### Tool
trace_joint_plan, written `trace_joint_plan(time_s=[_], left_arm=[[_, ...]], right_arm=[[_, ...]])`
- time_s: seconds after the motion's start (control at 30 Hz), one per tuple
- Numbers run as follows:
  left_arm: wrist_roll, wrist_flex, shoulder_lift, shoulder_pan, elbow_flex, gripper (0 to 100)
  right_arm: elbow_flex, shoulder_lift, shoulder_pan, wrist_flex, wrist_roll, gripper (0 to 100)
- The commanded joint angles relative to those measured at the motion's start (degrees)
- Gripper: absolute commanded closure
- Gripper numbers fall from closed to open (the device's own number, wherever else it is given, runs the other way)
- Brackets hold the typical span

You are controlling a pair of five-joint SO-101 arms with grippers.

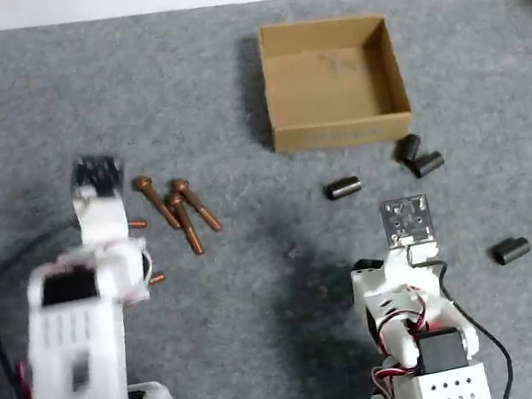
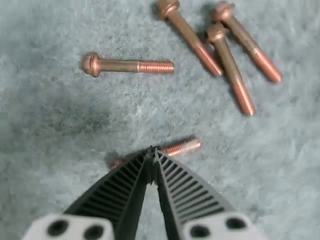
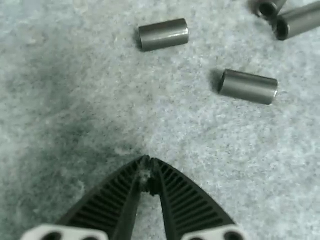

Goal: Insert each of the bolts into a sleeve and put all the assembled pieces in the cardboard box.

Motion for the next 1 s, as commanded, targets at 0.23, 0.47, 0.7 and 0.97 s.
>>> trace_joint_plan(time_s=[0.23, 0.47, 0.7, 0.97], left_arm=[[29.4, -0.6, 40.5, 0.5, -31.0, 99], [35.7, -0.6, 51.9, 3.2, -45.8, 99], [37.0, -0.6, 60.3, 7.6, -56.8, 99], [43.1, -0.6, 71.4, 7.1, -62.5, 99]], right_arm=[[7.9, -0.7, 0.7, -0.2, -0.4, 99.4], [7.9, -0.7, 0.7, -0.4, -0.4, 99.4], [7.9, -0.7, 0.7, -0.4, -0.4, 99.4], [7.9, -0.7, 0.7, -0.4, -0.4, 99.4]])
